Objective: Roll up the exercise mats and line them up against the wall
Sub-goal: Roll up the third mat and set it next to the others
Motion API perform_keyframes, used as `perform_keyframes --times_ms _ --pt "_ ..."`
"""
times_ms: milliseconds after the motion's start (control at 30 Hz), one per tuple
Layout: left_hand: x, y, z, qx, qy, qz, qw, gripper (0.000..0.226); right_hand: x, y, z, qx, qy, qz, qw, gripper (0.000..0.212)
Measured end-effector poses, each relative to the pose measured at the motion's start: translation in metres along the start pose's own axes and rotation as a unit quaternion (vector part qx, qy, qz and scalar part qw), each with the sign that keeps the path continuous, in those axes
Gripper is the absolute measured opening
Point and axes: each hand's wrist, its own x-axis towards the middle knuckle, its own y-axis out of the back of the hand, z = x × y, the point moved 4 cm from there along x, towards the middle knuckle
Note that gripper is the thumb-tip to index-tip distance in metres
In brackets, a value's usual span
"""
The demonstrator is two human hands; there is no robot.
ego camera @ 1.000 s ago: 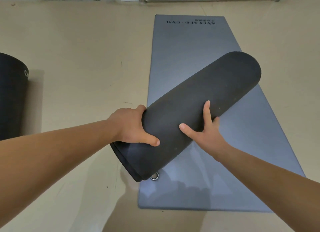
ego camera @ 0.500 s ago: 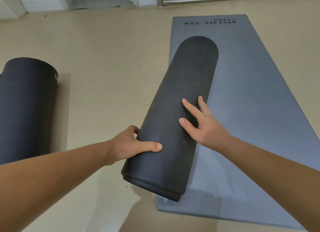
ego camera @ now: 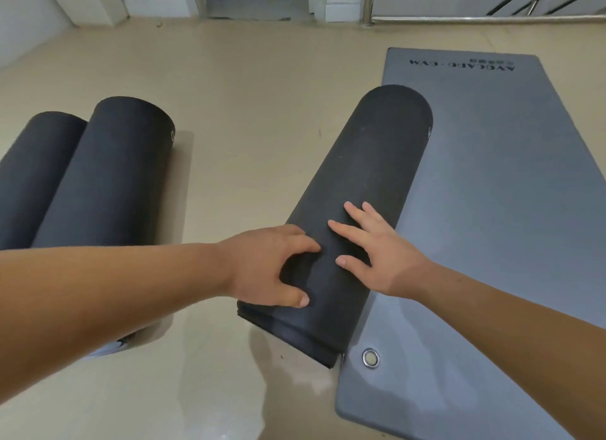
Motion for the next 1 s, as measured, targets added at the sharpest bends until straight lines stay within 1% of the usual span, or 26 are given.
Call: perform_keyframes --times_ms 33,67,133,167,267,367,433,500,567,700,767,800,867,933,1000 --pt "-0.011 -0.009 -0.002 0.029 -0.023 -0.006 0.999 0.081 0.008 -0.004 -0.008 -0.029 -0.032 0.002 0.999 0.067" --pt "-0.021 -0.020 -0.008 0.055 -0.038 -0.004 0.998 0.083 0.014 -0.008 -0.015 -0.033 -0.081 -0.003 0.996 0.070" --pt "-0.037 -0.041 -0.025 0.064 -0.043 0.034 0.996 0.083 0.027 -0.014 -0.028 0.027 -0.157 -0.018 0.987 0.078" --pt "-0.044 -0.048 -0.034 0.059 -0.047 0.064 0.995 0.081 0.033 -0.018 -0.033 0.053 -0.170 -0.022 0.984 0.080" --pt "-0.059 -0.066 -0.057 0.059 -0.092 0.129 0.986 0.074 0.047 -0.022 -0.049 0.070 -0.174 -0.014 0.982 0.080" --pt "-0.062 -0.074 -0.067 0.089 -0.117 0.150 0.978 0.075 0.055 -0.028 -0.061 0.044 -0.175 0.017 0.984 0.076" --pt "-0.058 -0.074 -0.073 0.082 -0.122 0.166 0.975 0.076 0.057 -0.033 -0.065 0.008 -0.168 0.042 0.985 0.076" --pt "-0.056 -0.073 -0.078 0.075 -0.130 0.181 0.972 0.080 0.055 -0.037 -0.063 0.000 -0.154 0.058 0.986 0.077" --pt "-0.055 -0.073 -0.082 0.064 -0.133 0.196 0.969 0.080 0.049 -0.040 -0.057 0.012 -0.142 0.071 0.987 0.078" --pt "-0.051 -0.078 -0.073 0.072 -0.122 0.220 0.965 0.070 0.041 -0.044 -0.043 0.023 -0.111 0.108 0.988 0.076" --pt "-0.045 -0.078 -0.068 0.076 -0.102 0.234 0.964 0.065 0.041 -0.042 -0.034 0.072 -0.098 0.147 0.982 0.069" --pt "-0.042 -0.077 -0.067 0.070 -0.091 0.240 0.964 0.064 0.040 -0.040 -0.026 0.102 -0.105 0.170 0.974 0.066" --pt "-0.036 -0.075 -0.068 0.045 -0.069 0.241 0.967 0.065 0.034 -0.039 -0.007 0.145 -0.169 0.190 0.956 0.064" --pt "-0.029 -0.075 -0.069 0.048 -0.058 0.237 0.969 0.064 0.022 -0.048 0.006 0.195 -0.261 0.142 0.935 0.068" --pt "-0.021 -0.073 -0.063 0.059 -0.039 0.227 0.971 0.055 0.008 -0.067 0.011 0.250 -0.306 0.084 0.915 0.069"
